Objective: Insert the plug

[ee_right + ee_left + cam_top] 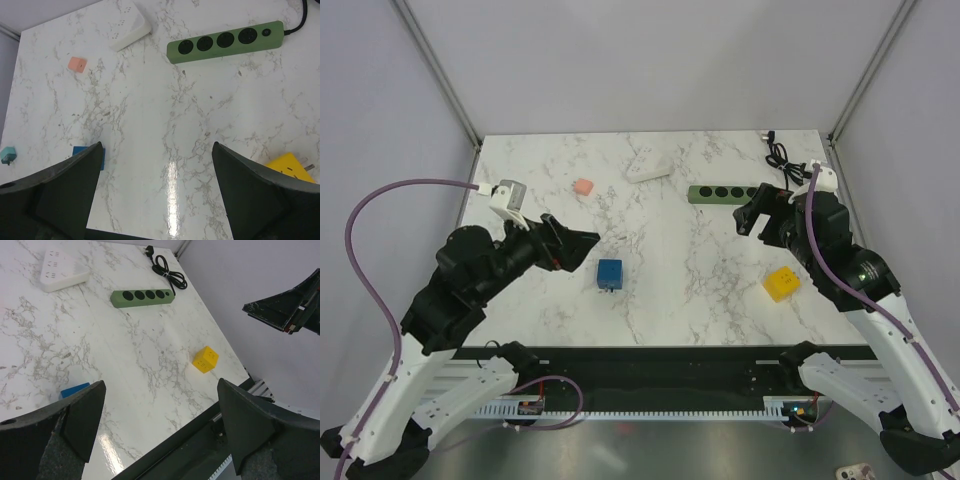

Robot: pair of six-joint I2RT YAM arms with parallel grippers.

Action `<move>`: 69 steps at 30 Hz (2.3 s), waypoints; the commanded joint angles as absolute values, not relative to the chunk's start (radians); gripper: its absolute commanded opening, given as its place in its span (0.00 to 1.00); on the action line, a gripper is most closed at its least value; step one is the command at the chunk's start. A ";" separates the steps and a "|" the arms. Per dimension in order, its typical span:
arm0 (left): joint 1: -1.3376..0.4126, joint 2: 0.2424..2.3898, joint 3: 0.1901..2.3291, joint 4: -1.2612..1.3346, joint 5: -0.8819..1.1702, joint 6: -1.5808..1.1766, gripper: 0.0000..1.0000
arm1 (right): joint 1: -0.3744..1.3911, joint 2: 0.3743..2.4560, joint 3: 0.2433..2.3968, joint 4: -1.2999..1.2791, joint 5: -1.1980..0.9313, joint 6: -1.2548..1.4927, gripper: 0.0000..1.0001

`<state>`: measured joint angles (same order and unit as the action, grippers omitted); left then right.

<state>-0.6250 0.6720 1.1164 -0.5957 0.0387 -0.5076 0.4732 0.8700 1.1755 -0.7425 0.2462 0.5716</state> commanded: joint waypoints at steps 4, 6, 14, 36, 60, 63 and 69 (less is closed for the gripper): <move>-0.626 0.701 1.106 -0.566 -0.020 -0.503 1.00 | 0.469 0.864 1.169 -0.713 0.293 0.549 0.98; -0.626 0.713 1.103 -0.566 -0.046 -0.503 1.00 | 0.471 0.861 1.157 -0.700 0.281 0.549 0.98; -0.623 0.794 1.081 -0.584 -0.148 -0.593 1.00 | 0.469 0.859 1.056 -0.612 0.204 0.567 0.98; 0.317 1.184 1.117 -0.837 -0.135 -1.031 0.92 | 0.500 0.772 0.884 -0.334 -0.210 0.564 0.98; 0.568 1.569 1.103 -0.818 -0.210 -1.230 0.76 | 0.505 0.844 0.979 -0.318 -0.279 0.607 0.98; 0.569 1.588 1.118 -0.821 -0.303 -1.278 0.75 | 0.505 0.838 0.988 -0.318 -0.281 0.607 0.98; 0.569 1.649 1.172 -0.816 -0.356 -1.296 0.75 | 0.505 0.838 0.986 -0.325 -0.261 0.618 0.98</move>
